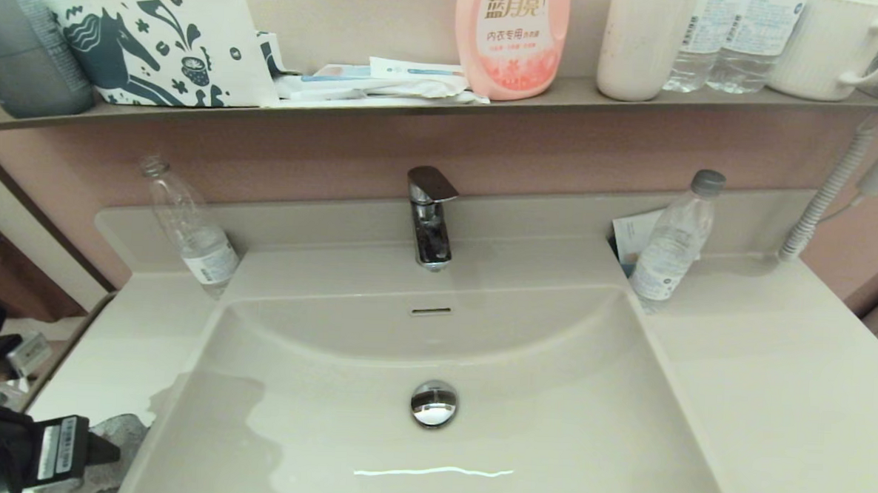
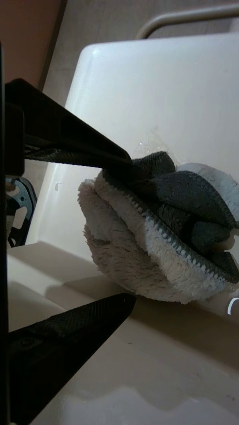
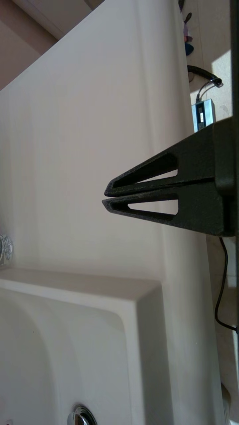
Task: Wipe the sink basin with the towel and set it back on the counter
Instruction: Pick up the cloth
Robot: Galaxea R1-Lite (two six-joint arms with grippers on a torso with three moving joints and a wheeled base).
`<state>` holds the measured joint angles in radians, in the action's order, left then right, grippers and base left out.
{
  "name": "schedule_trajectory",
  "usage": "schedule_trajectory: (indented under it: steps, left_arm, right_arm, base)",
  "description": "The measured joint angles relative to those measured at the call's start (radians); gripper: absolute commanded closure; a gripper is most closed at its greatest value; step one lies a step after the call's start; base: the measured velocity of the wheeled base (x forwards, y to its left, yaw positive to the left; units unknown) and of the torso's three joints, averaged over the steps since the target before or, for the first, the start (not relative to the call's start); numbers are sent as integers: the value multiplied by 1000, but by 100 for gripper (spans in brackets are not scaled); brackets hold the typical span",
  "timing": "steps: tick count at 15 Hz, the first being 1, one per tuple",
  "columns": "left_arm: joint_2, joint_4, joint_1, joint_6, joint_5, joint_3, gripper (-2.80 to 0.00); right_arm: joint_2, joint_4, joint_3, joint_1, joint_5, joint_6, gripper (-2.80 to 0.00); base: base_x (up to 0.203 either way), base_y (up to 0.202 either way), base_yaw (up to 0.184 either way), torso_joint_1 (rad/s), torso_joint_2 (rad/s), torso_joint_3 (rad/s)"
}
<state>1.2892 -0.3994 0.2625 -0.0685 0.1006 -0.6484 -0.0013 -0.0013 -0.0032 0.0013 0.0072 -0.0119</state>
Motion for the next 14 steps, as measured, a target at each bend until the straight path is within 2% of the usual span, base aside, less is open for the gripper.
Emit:
schedule_trajectory:
  steps: [2, 5, 6, 10, 14]
  left_arm:
    - [42, 17, 45, 24, -52, 5, -280]
    - [98, 40, 136, 96, -159, 9, -280]
    - [111, 50, 156, 104, -184, 9, 0]
    - [128, 70, 176, 114, -216, 17, 0]
    - [108, 58, 180, 115, -217, 12, 0]
  right_arm:
    - [0, 0, 0, 0, 0, 0, 0]
    - [0, 0, 0, 0, 0, 0, 0]
    - [0, 0, 0, 0, 0, 0, 0]
    - [0, 0, 0, 0, 0, 0, 0]
    - [0, 0, 0, 0, 0, 0, 0]
  base:
    - [0, 0, 0, 0, 0, 0]
    - [0, 0, 0, 0, 0, 0]
    - [0, 0, 0, 0, 0, 0]
    - [0, 0, 0, 0, 0, 0]
    - [0, 0, 0, 0, 0, 0]
